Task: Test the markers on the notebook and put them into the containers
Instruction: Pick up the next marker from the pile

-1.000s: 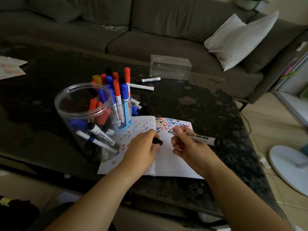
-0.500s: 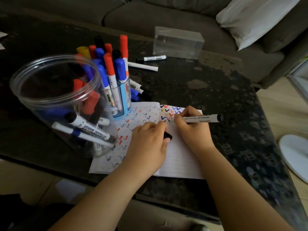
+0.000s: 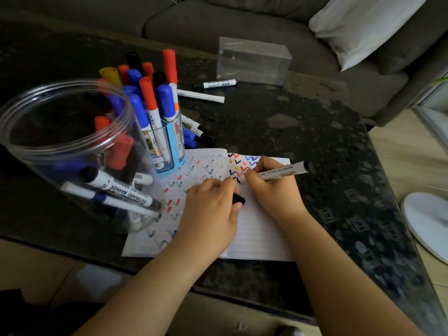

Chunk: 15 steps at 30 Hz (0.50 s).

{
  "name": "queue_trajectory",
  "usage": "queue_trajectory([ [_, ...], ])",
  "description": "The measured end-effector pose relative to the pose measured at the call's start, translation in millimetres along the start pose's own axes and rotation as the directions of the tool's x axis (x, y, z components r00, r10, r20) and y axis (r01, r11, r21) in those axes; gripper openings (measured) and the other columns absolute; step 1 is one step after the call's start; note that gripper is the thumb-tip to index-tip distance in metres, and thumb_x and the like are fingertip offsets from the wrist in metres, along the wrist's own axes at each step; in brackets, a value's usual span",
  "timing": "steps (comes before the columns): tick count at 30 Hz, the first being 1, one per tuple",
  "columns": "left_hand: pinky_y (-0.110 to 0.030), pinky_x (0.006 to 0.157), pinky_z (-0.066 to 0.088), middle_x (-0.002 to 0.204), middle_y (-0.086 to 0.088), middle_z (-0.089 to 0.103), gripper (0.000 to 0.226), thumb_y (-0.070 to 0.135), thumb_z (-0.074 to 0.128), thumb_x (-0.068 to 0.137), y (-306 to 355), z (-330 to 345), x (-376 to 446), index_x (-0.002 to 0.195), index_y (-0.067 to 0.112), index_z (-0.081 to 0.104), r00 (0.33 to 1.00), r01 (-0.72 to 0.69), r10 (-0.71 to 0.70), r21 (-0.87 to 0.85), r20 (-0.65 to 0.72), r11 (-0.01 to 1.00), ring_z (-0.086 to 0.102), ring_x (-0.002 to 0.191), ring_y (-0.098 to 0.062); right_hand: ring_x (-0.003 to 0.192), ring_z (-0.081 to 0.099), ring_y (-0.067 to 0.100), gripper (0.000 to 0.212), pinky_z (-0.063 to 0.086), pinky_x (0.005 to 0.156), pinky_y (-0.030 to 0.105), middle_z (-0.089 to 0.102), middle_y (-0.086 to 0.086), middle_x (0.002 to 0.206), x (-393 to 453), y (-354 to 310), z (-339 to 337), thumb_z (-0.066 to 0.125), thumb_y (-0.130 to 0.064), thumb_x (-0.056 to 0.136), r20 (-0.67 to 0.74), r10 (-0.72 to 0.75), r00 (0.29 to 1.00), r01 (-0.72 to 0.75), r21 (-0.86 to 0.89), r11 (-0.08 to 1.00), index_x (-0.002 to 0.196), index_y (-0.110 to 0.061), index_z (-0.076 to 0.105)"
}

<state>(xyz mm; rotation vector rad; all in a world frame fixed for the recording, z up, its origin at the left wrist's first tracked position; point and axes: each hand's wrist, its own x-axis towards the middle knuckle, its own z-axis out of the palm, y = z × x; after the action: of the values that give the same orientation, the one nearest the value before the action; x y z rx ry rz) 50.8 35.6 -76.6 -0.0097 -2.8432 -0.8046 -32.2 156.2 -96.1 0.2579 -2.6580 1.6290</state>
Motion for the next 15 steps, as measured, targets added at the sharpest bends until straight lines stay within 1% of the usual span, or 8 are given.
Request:
queue_trajectory([
  [3, -0.024, 0.096, 0.029, 0.121, 0.006, 0.049, 0.022, 0.031, 0.044, 0.096, -1, 1, 1, 0.117, 0.026, 0.043, 1.000, -0.003, 0.004, 0.006, -0.004, 1.000, 0.037, 0.113, -0.010, 0.051, 0.039, 0.004, 0.022, 0.035, 0.051, 0.023, 0.048, -0.001, 0.058, 2, 2, 1, 0.061, -0.012, 0.083, -0.060, 0.020, 0.998, -0.022, -0.028, 0.999, 0.067, -0.004, 0.048],
  [6, -0.024, 0.097, 0.029, 0.120, 0.007, 0.048, 0.020, 0.031, 0.044, 0.096, -4, 3, 2, 0.115, 0.027, 0.043, 1.000, 0.010, -0.010, -0.012, 0.007, 1.000, 0.037, 0.113, -0.010, 0.050, 0.040, 0.002, 0.025, 0.034, 0.050, 0.017, 0.047, -0.005, 0.056, 0, -1, -1, 0.061, -0.012, 0.083, -0.099, 0.035, 0.994, -0.036, -0.010, 0.999, 0.063, -0.010, 0.046],
  [8, -0.025, 0.098, 0.033, 0.118, 0.006, 0.049, 0.018, 0.030, 0.046, 0.095, -5, 4, 3, 0.112, 0.027, 0.044, 0.999, 0.046, -0.046, -0.067, 0.014, 0.997, 0.041, 0.111, -0.010, 0.050, 0.044, -0.001, 0.022, 0.037, 0.049, 0.013, 0.051, -0.004, 0.059, -1, -5, -6, 0.061, -0.014, 0.086, -0.126, 0.081, 0.989, -0.070, 0.090, 0.994, 0.067, -0.010, 0.050],
  [10, -0.027, 0.094, 0.040, 0.113, 0.008, 0.052, 0.014, 0.029, 0.048, 0.094, -6, 3, 6, 0.108, 0.028, 0.047, 0.993, 0.115, -0.111, -0.185, 0.036, 0.976, 0.046, 0.107, -0.009, 0.050, 0.048, -0.004, 0.018, 0.040, 0.050, 0.011, 0.056, -0.005, 0.062, -6, -10, -13, 0.061, -0.020, 0.089, -0.108, 0.153, 0.982, -0.129, 0.204, 0.970, 0.076, -0.009, 0.055],
  [12, -0.023, 0.084, 0.044, 0.107, 0.012, 0.054, 0.012, 0.029, 0.048, 0.095, -4, -1, 8, 0.107, 0.029, 0.048, 0.977, 0.215, -0.199, -0.344, 0.082, 0.914, 0.051, 0.102, -0.005, 0.050, 0.048, -0.002, 0.016, 0.040, 0.051, 0.015, 0.055, -0.008, 0.060, -16, -18, -22, 0.062, -0.024, 0.089, -0.055, 0.192, 0.980, -0.169, 0.282, 0.944, 0.082, -0.011, 0.057],
  [14, -0.022, 0.081, 0.045, 0.107, 0.015, 0.055, 0.012, 0.028, 0.049, 0.095, -2, -9, 7, 0.106, 0.032, 0.050, 0.948, 0.317, -0.287, -0.514, 0.140, 0.797, 0.053, 0.102, -0.004, 0.051, 0.044, 0.004, 0.013, 0.039, 0.051, 0.020, 0.053, -0.005, 0.058, -30, -29, -31, 0.063, -0.021, 0.089, 0.004, 0.184, 0.983, -0.172, 0.380, 0.909, 0.083, -0.011, 0.057],
  [15, -0.022, 0.079, 0.045, 0.107, 0.013, 0.057, 0.010, 0.028, 0.050, 0.095, 0, -13, 4, 0.102, 0.035, 0.052, 0.933, 0.353, -0.325, -0.582, 0.158, 0.733, 0.054, 0.101, -0.004, 0.051, 0.043, 0.005, 0.013, 0.038, 0.051, 0.020, 0.053, -0.003, 0.058, -38, -36, -37, 0.062, -0.019, 0.089, 0.021, 0.176, 0.984, -0.168, 0.427, 0.889, 0.081, -0.010, 0.058],
])
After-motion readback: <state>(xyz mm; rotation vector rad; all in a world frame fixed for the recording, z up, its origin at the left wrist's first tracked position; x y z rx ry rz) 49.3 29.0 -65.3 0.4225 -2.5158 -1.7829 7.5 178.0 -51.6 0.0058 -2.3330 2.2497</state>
